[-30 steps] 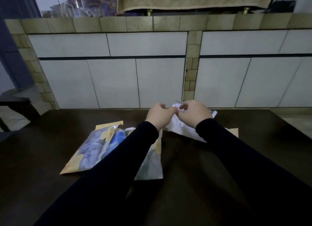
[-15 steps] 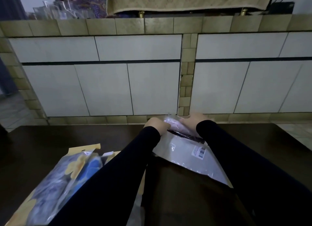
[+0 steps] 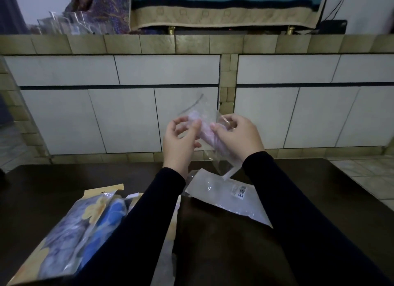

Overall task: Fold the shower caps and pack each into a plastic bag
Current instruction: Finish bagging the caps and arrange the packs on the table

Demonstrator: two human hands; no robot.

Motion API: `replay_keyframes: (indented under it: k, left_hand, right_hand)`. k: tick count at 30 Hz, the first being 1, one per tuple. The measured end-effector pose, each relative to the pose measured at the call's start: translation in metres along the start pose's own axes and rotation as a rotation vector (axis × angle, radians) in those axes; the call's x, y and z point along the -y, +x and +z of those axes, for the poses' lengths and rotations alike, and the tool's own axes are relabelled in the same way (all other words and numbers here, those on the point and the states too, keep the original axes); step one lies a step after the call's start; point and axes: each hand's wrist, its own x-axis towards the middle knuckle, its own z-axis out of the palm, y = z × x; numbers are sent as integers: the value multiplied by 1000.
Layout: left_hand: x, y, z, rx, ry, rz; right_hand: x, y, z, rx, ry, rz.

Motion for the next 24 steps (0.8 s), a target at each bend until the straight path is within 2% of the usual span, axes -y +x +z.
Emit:
replay_keyframes:
  k: [3,5,7,10,12,18,24]
  left_hand:
    - [-13,-19,-15,42,31,35]
    - [-15,-31,-25,74,55,-4]
    - [-12,-42,-35,82,119,-51]
    - [-4,-54,-48,103,226,-50]
    - [0,-58,-55,106,287,-20]
    - [-1,-70,-65,179,265,-33]
    - [3,-76,-66,199,298,59]
  right_hand:
    - [8,-20,-10,156,61,64]
    - [6,-35,-11,311,147,186]
    - [-3,-46,-6,374,192,237]
    - [-11,-56,4,421,225,265]
    - [-13,-61,9,447,344,328]
    - [-9,-72,24,539,657,401]
    - [-5,-77,32,498,625,376]
